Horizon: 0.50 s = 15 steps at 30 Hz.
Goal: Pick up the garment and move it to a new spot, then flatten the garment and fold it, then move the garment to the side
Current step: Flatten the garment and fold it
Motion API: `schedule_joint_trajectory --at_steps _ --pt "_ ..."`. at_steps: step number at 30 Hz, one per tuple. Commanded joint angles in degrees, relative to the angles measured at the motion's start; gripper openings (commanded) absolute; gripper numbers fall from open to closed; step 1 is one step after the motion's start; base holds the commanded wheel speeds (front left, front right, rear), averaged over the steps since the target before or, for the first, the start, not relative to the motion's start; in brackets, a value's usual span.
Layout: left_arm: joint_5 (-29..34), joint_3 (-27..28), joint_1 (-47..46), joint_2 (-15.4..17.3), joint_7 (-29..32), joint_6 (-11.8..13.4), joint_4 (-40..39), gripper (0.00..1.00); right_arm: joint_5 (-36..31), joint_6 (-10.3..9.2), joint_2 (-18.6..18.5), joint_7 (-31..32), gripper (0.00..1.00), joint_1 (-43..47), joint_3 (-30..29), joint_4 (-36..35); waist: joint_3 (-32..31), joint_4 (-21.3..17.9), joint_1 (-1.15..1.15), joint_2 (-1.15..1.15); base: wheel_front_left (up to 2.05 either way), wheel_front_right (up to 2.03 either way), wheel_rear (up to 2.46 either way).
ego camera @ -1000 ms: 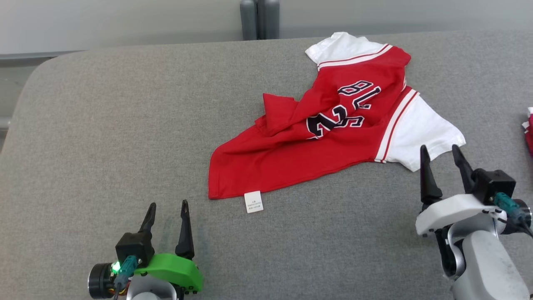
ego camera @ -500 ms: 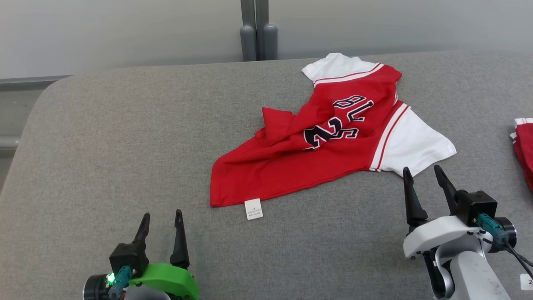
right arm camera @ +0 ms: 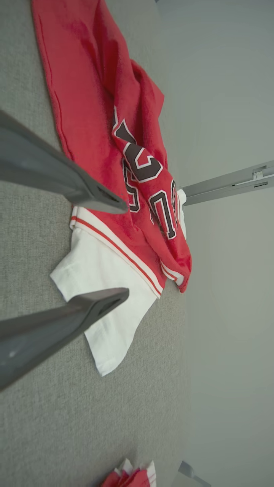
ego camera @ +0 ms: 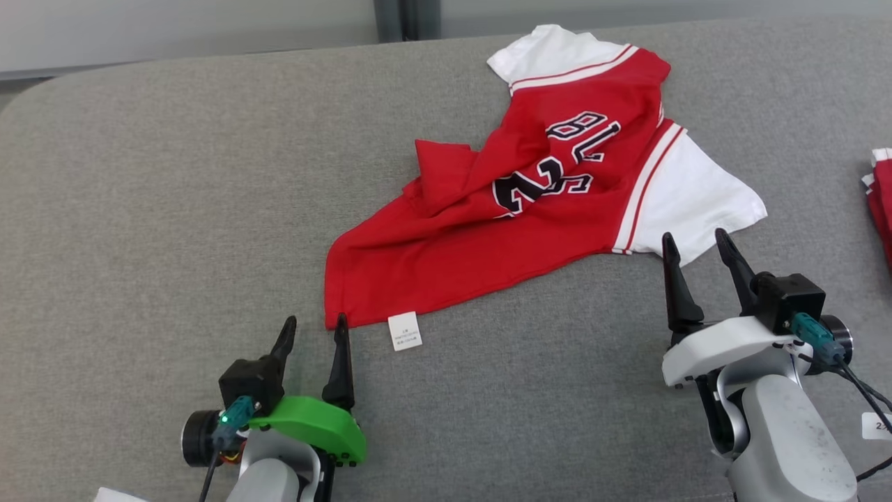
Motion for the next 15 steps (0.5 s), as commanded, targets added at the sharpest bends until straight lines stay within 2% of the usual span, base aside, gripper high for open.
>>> schedule_joint_trajectory --at_steps 1,6,7,8,9,13,15 --pt "-0.68 -0.69 -1.55 0.29 -0.01 0.12 1.28 1.00 0.35 -0.05 -0.09 -0.16 1.00 -0.97 -0.32 0.25 3.10 -2.60 0.00 0.00 0.00 0.00 0.00" --pt "-3.38 -1.83 -3.42 0.30 0.06 1.27 6.78 1.00 0.03 -0.05 -0.08 -0.16 1.00 -1.91 -1.44 0.15 4.38 -3.95 0.00 0.00 0.00 0.00 0.00" --pt "-3.78 -1.96 -3.71 0.30 0.13 1.31 7.64 0.45 -0.05 -0.06 -0.18 -0.16 1.00 -1.95 -1.75 0.18 4.49 -4.09 0.00 0.00 0.00 0.00 0.00" --pt "-4.03 -2.00 -3.88 0.30 0.19 1.30 8.04 0.04 -0.11 -0.05 -0.29 -0.16 1.00 -2.09 -2.07 0.15 4.56 -4.14 0.00 0.00 0.00 0.00 0.00" --pt "-4.13 -1.93 -3.94 0.26 0.20 1.19 8.35 0.00 -0.19 -0.05 -0.35 -0.16 1.00 -2.16 -2.39 0.10 4.58 -4.14 0.00 0.00 0.00 0.00 0.00" --pt "-3.94 -1.20 -3.37 0.25 0.19 0.63 7.57 0.00 -0.56 -0.05 -0.66 -0.16 1.00 -1.66 -3.91 0.62 4.18 -3.28 0.00 0.00 0.00 0.00 0.00" --pt "-3.96 -0.04 -2.83 0.32 0.16 1.16 6.39 0.00 -0.79 -0.06 -0.63 -0.16 1.00 -1.20 -4.90 1.03 3.84 -2.57 0.00 0.00 0.00 0.00 0.00"
